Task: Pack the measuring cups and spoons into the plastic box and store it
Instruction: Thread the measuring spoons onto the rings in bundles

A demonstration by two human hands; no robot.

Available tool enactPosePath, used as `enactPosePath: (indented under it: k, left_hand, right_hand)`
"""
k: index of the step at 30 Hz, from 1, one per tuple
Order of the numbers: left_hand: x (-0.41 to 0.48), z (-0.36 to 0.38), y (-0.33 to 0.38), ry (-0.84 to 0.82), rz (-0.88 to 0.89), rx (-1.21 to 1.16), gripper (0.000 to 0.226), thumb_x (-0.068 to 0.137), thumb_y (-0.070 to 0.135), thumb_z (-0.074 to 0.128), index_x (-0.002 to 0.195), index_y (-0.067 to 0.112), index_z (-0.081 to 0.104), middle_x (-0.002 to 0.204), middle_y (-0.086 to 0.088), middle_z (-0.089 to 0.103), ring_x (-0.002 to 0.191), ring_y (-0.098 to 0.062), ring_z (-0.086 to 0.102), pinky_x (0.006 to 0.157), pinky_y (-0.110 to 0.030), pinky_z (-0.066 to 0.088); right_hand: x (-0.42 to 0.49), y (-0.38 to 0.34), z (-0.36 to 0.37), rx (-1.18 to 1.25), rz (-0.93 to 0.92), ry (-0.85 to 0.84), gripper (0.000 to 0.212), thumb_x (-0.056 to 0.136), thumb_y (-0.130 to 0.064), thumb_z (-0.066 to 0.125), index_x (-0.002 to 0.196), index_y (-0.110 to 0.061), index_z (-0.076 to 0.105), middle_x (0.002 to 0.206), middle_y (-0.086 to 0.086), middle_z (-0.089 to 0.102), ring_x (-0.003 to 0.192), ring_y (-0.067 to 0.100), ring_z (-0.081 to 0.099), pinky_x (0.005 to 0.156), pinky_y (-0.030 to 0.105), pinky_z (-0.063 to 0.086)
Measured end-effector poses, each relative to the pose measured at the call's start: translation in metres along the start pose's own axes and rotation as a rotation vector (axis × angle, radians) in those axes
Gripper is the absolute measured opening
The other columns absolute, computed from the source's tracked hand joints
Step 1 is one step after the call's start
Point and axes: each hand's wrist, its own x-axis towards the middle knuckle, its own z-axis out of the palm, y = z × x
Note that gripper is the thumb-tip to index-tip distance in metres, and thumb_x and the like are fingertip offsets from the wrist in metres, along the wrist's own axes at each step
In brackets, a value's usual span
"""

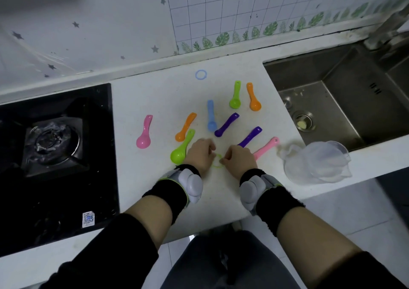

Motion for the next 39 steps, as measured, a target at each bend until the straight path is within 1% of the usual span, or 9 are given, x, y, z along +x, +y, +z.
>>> enactPosePath:
  k: [7, 15, 18, 21, 25, 28, 33, 36, 39]
  left_hand:
    - [0.000, 0.004, 0.006, -0.003, -0.049, 0.035, 0.020, 0.079, 0.000, 0.052, 0.096, 0.006, 0.061, 0.105, -0.015, 0.063, 0.100, -0.029, 0.058, 0.085, -0.034, 0.046]
    - [-0.008, 0.009, 0.011, 0.017, -0.041, 0.054, 0.025, 0.084, -0.002, 0.047, 0.105, -0.001, 0.059, 0.112, -0.021, 0.058, 0.105, -0.032, 0.054, 0.091, -0.035, 0.039]
    - [-0.010, 0.009, 0.014, 0.051, -0.012, 0.010, 0.024, 0.081, -0.004, 0.048, 0.099, 0.000, 0.063, 0.106, -0.020, 0.059, 0.101, -0.031, 0.055, 0.089, -0.032, 0.040]
    - [-0.012, 0.002, 0.016, 0.092, 0.011, -0.043, 0.021, 0.080, -0.005, 0.049, 0.094, 0.001, 0.064, 0.099, -0.019, 0.062, 0.094, -0.028, 0.056, 0.078, -0.023, 0.035]
    - [-0.012, -0.024, 0.013, 0.100, 0.036, -0.186, 0.008, 0.085, 0.002, 0.056, 0.085, 0.006, 0.063, 0.083, -0.009, 0.062, 0.077, -0.018, 0.053, 0.066, -0.018, 0.035]
    - [-0.011, -0.049, 0.002, 0.094, 0.021, -0.257, 0.009, 0.087, 0.010, 0.058, 0.085, 0.012, 0.067, 0.079, -0.001, 0.064, 0.072, -0.012, 0.054, 0.075, -0.024, 0.043]
    - [-0.010, -0.078, -0.023, 0.124, 0.003, -0.426, 0.004, 0.084, 0.009, 0.066, 0.084, 0.010, 0.069, 0.073, -0.016, 0.064, 0.070, -0.019, 0.055, 0.075, -0.032, 0.047]
    - [-0.006, -0.093, -0.038, 0.135, 0.010, -0.495, 0.012, 0.085, 0.005, 0.065, 0.078, 0.015, 0.064, 0.068, -0.012, 0.061, 0.064, -0.015, 0.056, 0.069, -0.032, 0.048]
    - [0.001, -0.115, -0.060, 0.280, -0.009, -0.500, 0.025, 0.084, 0.006, 0.064, 0.069, 0.026, 0.062, 0.061, 0.000, 0.060, 0.058, -0.014, 0.055, 0.064, -0.030, 0.050]
  right_hand:
    - [0.001, 0.002, 0.004, -0.021, -0.032, 0.008, 0.019, 0.087, -0.022, 0.057, 0.096, -0.006, 0.061, 0.104, 0.013, 0.065, 0.100, 0.031, 0.059, 0.081, 0.036, 0.047]
    - [0.003, 0.008, 0.000, 0.023, -0.115, -0.025, 0.017, 0.088, -0.020, 0.060, 0.098, -0.006, 0.060, 0.104, 0.011, 0.068, 0.099, 0.029, 0.062, 0.076, 0.030, 0.045]
    - [0.004, 0.008, -0.007, 0.032, -0.176, -0.053, 0.013, 0.087, -0.018, 0.060, 0.094, -0.008, 0.063, 0.103, 0.011, 0.067, 0.099, 0.029, 0.061, 0.076, 0.028, 0.044]
    - [0.005, 0.004, -0.014, 0.050, -0.222, -0.021, 0.007, 0.088, -0.017, 0.059, 0.084, -0.011, 0.059, 0.097, 0.011, 0.066, 0.094, 0.029, 0.061, 0.072, 0.028, 0.041]
    - [0.007, -0.014, -0.020, 0.084, -0.269, 0.004, 0.016, 0.091, -0.023, 0.057, 0.088, -0.007, 0.059, 0.093, 0.011, 0.066, 0.090, 0.030, 0.060, 0.077, 0.039, 0.047]
    - [0.007, -0.035, -0.020, 0.174, -0.290, 0.048, 0.015, 0.089, -0.023, 0.060, 0.085, -0.009, 0.059, 0.088, 0.010, 0.068, 0.085, 0.030, 0.061, 0.077, 0.041, 0.050]
    - [0.009, -0.070, -0.012, 0.256, -0.315, 0.106, 0.013, 0.087, -0.022, 0.062, 0.085, -0.009, 0.060, 0.083, 0.010, 0.070, 0.081, 0.029, 0.065, 0.078, 0.040, 0.051]
    - [0.012, -0.088, -0.004, 0.310, -0.338, 0.166, 0.010, 0.088, -0.017, 0.059, 0.085, -0.007, 0.062, 0.079, 0.010, 0.070, 0.078, 0.027, 0.065, 0.076, 0.036, 0.051]
    - [0.018, -0.104, 0.006, 0.352, -0.273, 0.227, 0.016, 0.092, -0.011, 0.050, 0.091, -0.002, 0.064, 0.086, 0.016, 0.071, 0.084, 0.033, 0.065, 0.078, 0.037, 0.050]
